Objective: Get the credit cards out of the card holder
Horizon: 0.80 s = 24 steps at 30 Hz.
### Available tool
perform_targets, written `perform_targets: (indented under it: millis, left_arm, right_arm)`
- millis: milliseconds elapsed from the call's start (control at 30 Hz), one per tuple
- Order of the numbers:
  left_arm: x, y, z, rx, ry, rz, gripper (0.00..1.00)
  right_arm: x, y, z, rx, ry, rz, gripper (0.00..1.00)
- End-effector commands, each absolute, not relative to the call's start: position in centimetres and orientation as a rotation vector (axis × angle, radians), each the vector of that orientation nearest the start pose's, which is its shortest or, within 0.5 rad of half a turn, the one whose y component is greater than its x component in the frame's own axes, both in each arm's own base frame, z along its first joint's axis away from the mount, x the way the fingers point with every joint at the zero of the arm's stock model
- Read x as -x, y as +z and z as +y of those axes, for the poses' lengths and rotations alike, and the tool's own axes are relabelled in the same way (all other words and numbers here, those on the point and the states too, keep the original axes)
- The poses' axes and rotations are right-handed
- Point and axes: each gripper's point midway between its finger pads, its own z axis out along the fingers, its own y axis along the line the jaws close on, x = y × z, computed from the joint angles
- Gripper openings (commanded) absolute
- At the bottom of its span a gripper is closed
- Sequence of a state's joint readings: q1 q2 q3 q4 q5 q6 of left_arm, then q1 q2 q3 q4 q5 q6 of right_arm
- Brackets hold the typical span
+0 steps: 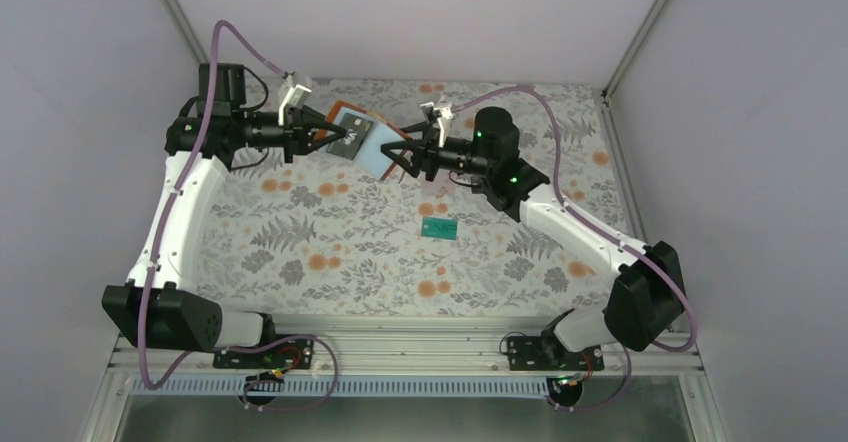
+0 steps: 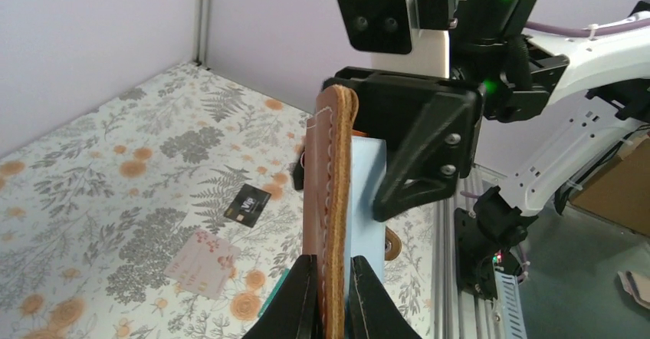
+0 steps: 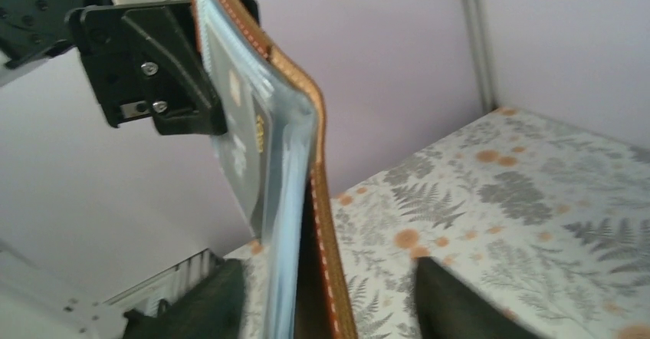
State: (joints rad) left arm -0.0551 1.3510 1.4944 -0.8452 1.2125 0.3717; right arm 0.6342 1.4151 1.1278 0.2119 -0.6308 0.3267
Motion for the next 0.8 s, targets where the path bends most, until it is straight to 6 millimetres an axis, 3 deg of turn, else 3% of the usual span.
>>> perform_targets:
  millis: [0, 33, 67, 167, 267, 400, 533, 667, 767]
  left_arm:
    - [-27.4, 39.6, -18.1, -1.033, -1.185, 1.608, 0.02]
    - [-27.4, 39.6, -18.1, -1.037, -1.187, 1.604, 0.02]
    - [-27.3, 39.5, -18.1, -1.04, -1.187, 1.602, 0.02]
    - [-27.3, 38.6, -18.1, -1.052, -1.183, 1.609, 0.03]
    - [-27.6, 36.6, -17.8, -1.074, -1.133, 1.638, 0.26]
    - [-28.2, 34.4, -17.4, -1.094, -1.034, 1.681, 0.42]
    - [-28.1, 34.0, -17.6, -1.126, -1.005, 1.676, 0.49]
    - [-27.3, 33.9, -19.2, -1.184, -0.988, 1.672, 0.64]
    - [-27.1, 33.4, -20.3, -1.208, -1.006, 1.682, 0.68]
  right_arm:
    - [-27.6, 37.4, 35.1, 0.906, 1.311, 1.462, 0.22]
    - [-27.7, 37.4, 34.9, 0.904, 1.297, 1.465, 0.07]
    - [-27.7, 37.4, 34.8, 0.905, 1.279, 1.465, 0.05]
    - [-27.9, 37.7, 34.0, 0.913, 1.183, 1.487, 0.04]
    - [-28.0, 37.4, 32.8, 0.965, 1.047, 1.541, 0.04]
    - [-28.0, 35.9, 31.7, 1.068, 0.899, 1.65, 0.04]
    - [-27.4, 35.8, 31.2, 1.126, 0.857, 1.678, 0.04]
    - [-28.5, 36.3, 30.9, 1.084, 0.802, 1.716, 0.04]
    - [-28.8, 36.6, 31.0, 1.08, 0.804, 1.731, 0.04]
